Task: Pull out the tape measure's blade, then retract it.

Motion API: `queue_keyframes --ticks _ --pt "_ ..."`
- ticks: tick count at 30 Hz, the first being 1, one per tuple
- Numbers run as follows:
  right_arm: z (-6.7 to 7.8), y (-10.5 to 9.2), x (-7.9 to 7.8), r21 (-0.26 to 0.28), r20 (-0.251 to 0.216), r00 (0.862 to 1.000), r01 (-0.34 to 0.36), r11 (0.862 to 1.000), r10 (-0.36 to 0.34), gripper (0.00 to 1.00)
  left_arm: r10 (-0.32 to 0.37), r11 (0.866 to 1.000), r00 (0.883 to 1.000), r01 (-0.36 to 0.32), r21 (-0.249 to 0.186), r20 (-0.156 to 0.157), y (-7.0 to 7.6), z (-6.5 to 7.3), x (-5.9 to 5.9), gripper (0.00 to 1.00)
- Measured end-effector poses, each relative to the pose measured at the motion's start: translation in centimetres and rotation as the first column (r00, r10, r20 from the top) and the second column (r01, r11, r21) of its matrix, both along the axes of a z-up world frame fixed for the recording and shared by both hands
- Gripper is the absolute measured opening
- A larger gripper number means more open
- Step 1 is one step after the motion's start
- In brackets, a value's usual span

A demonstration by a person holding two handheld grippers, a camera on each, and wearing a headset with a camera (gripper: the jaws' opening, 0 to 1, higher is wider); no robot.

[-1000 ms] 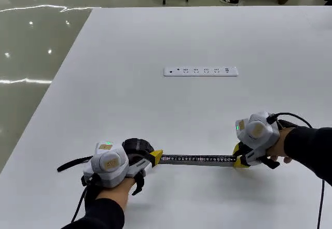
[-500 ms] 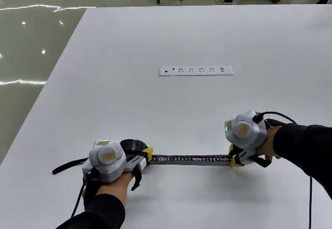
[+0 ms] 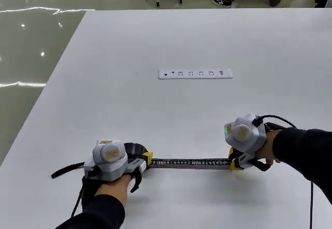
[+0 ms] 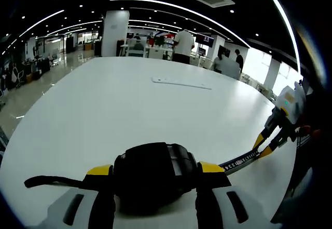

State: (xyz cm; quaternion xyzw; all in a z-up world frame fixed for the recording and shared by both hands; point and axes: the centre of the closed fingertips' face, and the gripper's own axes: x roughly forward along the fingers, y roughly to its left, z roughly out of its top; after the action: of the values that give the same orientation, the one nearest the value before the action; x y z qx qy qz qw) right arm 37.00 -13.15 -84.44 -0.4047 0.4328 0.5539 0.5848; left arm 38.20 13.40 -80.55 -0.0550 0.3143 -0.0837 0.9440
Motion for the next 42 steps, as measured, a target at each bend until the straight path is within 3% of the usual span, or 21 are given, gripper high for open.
queue_keyframes --ticks 13,24,42 --pt "0.1 0.9 0.0 0.012 0.014 1.0 0.021 1.0 -0.022 0.1 0.0 1.0 1.0 0.0 -0.011 -0.008 -0.1 0.0 -0.1 0.58" --pt "0.0 3.7 0.0 0.045 0.024 0.999 0.031 0.998 -0.033 0.1 -0.001 1.0 1.0 0.001 -0.022 -0.013 -0.1 -0.1 -0.1 0.58" --pt "-0.1 5.4 0.3 0.072 0.02 0.998 0.055 0.996 -0.056 0.1 -0.004 1.0 1.0 0.004 -0.025 -0.019 -0.1 -0.1 -0.1 0.58"
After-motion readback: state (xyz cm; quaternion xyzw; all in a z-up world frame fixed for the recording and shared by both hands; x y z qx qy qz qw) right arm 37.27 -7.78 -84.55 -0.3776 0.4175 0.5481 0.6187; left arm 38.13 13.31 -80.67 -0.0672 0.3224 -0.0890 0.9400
